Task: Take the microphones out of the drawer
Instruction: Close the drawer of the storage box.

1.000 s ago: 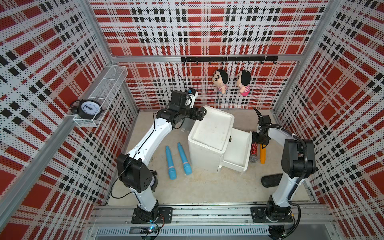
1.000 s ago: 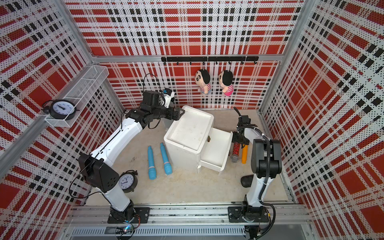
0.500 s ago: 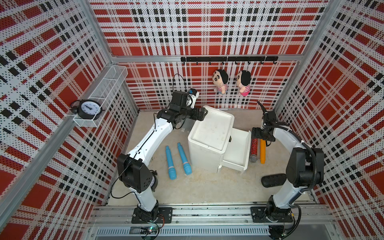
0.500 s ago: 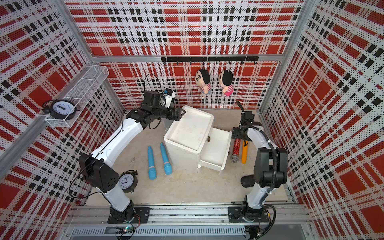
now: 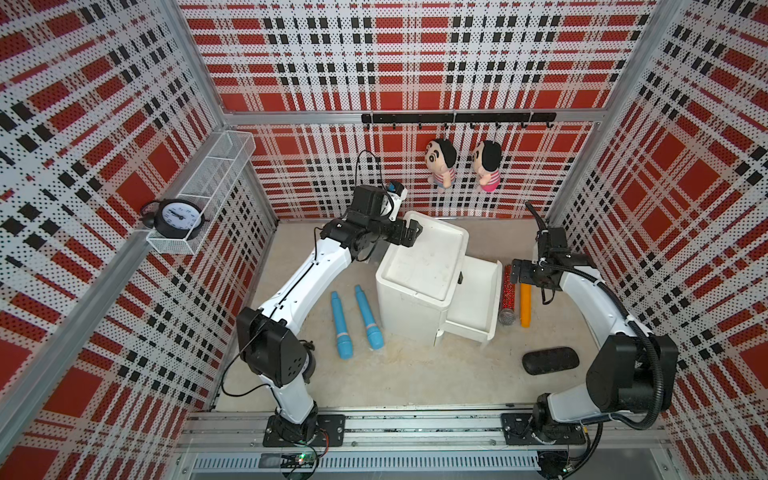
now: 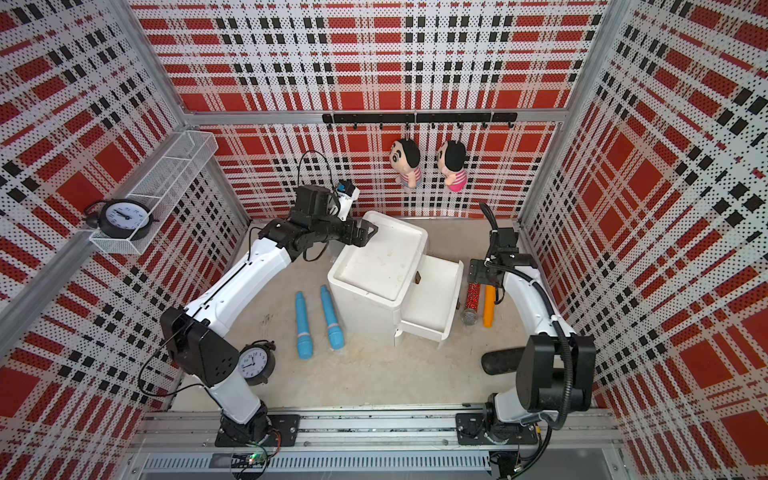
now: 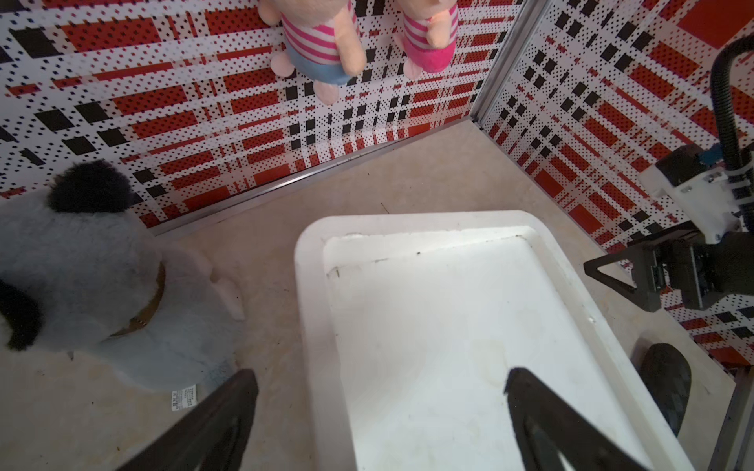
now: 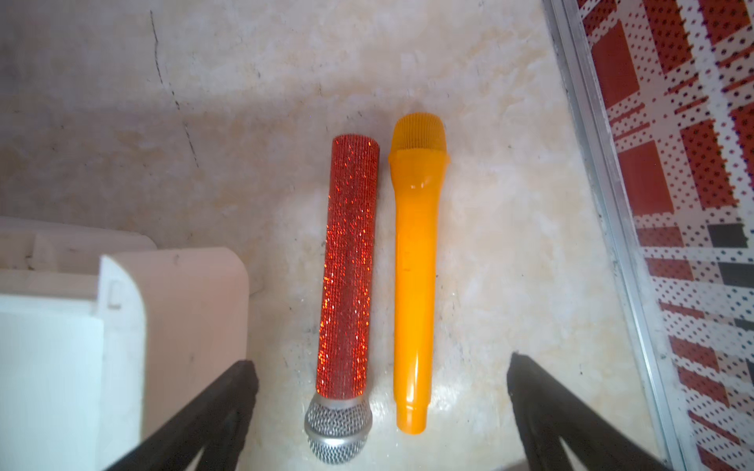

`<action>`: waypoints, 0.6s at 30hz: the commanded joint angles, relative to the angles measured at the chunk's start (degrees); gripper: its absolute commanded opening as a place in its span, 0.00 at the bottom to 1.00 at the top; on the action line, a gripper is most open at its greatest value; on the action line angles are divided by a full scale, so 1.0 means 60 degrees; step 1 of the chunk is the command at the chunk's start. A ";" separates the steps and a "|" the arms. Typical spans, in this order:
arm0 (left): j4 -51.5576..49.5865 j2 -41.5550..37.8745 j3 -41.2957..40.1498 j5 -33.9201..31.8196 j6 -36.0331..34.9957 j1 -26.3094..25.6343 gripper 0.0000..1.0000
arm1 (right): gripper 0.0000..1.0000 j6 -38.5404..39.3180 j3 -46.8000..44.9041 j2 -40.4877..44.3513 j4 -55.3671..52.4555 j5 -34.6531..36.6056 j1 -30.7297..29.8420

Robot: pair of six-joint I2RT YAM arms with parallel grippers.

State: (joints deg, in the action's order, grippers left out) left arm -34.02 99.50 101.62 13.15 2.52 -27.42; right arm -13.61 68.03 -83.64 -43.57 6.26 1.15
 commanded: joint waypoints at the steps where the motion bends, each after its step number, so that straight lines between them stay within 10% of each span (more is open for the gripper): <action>1: -0.0288 -0.0360 -0.0289 -0.0165 -0.0096 -0.0098 0.98 | 1.00 -0.0163 -0.0525 0.0793 -0.0239 0.0023 -0.0238; 18: -0.1002 -0.1057 -0.0888 -0.0406 -0.0103 -0.0110 0.98 | 1.00 -0.1729 -0.2911 0.3261 -0.0172 0.0280 -0.1854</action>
State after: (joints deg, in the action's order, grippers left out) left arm -39.18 94.74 96.71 10.46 2.50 -27.97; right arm -20.91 51.33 -64.90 -45.17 7.35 -8.16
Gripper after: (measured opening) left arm 0.982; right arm 0.999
